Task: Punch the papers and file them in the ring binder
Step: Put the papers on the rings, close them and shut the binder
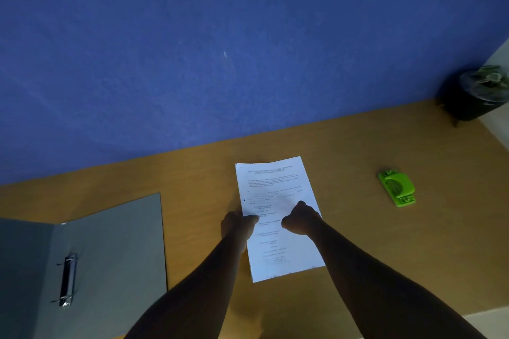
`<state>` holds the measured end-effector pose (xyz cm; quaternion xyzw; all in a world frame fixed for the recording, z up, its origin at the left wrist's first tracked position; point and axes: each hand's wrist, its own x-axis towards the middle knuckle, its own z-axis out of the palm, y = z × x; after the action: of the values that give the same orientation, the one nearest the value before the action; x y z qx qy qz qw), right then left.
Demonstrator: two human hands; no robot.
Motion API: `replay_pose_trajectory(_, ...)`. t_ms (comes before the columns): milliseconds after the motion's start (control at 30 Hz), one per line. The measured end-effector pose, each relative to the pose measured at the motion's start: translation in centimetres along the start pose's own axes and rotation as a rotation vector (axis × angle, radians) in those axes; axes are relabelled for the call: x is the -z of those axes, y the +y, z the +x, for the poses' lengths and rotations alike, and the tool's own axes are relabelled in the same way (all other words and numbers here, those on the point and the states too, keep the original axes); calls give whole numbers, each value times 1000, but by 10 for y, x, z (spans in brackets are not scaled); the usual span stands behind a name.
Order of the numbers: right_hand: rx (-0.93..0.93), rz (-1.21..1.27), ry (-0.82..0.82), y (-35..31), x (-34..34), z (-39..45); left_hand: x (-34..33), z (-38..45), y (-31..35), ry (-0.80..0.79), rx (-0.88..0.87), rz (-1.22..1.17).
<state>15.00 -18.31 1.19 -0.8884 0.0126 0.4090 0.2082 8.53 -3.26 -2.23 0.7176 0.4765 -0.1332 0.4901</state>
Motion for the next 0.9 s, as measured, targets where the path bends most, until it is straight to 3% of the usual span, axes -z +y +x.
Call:
replay_pose_trajectory(500,4,80,2,14,6,4,-15,-13,5,-26,-199,-145)
replay_pose_trajectory(900,-76,315,308,20,35,7,4,-28,14,21,-231,-180)
